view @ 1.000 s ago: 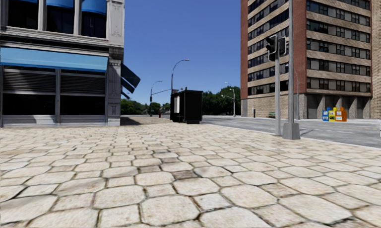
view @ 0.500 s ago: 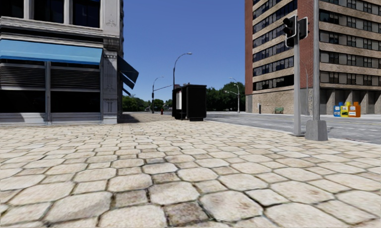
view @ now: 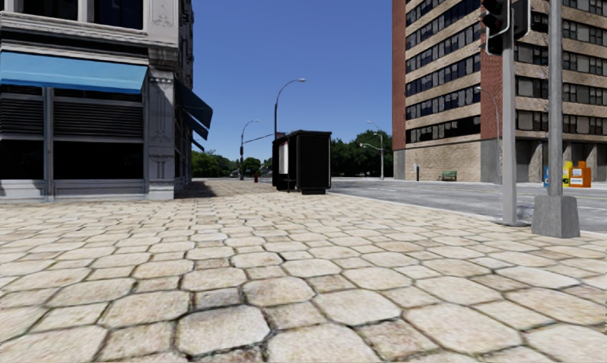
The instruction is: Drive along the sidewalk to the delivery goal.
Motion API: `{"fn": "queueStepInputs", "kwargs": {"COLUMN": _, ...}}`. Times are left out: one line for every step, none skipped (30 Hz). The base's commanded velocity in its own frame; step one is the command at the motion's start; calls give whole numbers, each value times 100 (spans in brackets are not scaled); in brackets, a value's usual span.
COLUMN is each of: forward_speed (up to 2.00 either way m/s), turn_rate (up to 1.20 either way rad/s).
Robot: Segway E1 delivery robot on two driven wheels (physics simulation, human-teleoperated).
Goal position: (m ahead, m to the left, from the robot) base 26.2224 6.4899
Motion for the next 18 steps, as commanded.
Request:
{"fn": "queueStepInputs", "kwargs": {"forward_speed": 200, "turn_rate": 0}}
{"fn": "queueStepInputs", "kwargs": {"forward_speed": 200, "turn_rate": 4}}
{"fn": "queueStepInputs", "kwargs": {"forward_speed": 200, "turn_rate": 4}}
{"fn": "queueStepInputs", "kwargs": {"forward_speed": 200, "turn_rate": 13}}
{"fn": "queueStepInputs", "kwargs": {"forward_speed": 200, "turn_rate": 19}}
{"fn": "queueStepInputs", "kwargs": {"forward_speed": 200, "turn_rate": 21}}
{"fn": "queueStepInputs", "kwargs": {"forward_speed": 200, "turn_rate": 21}}
{"fn": "queueStepInputs", "kwargs": {"forward_speed": 200, "turn_rate": 22}}
{"fn": "queueStepInputs", "kwargs": {"forward_speed": 200, "turn_rate": 23}}
{"fn": "queueStepInputs", "kwargs": {"forward_speed": 200, "turn_rate": 23}}
{"fn": "queueStepInputs", "kwargs": {"forward_speed": 200, "turn_rate": 24}}
{"fn": "queueStepInputs", "kwargs": {"forward_speed": 200, "turn_rate": 24}}
{"fn": "queueStepInputs", "kwargs": {"forward_speed": 200, "turn_rate": 25}}
{"fn": "queueStepInputs", "kwargs": {"forward_speed": 200, "turn_rate": 25}}
{"fn": "queueStepInputs", "kwargs": {"forward_speed": 200, "turn_rate": 26}}
{"fn": "queueStepInputs", "kwargs": {"forward_speed": 200, "turn_rate": 26}}
{"fn": "queueStepInputs", "kwargs": {"forward_speed": 200, "turn_rate": 29}}
{"fn": "queueStepInputs", "kwargs": {"forward_speed": 200, "turn_rate": 32}}
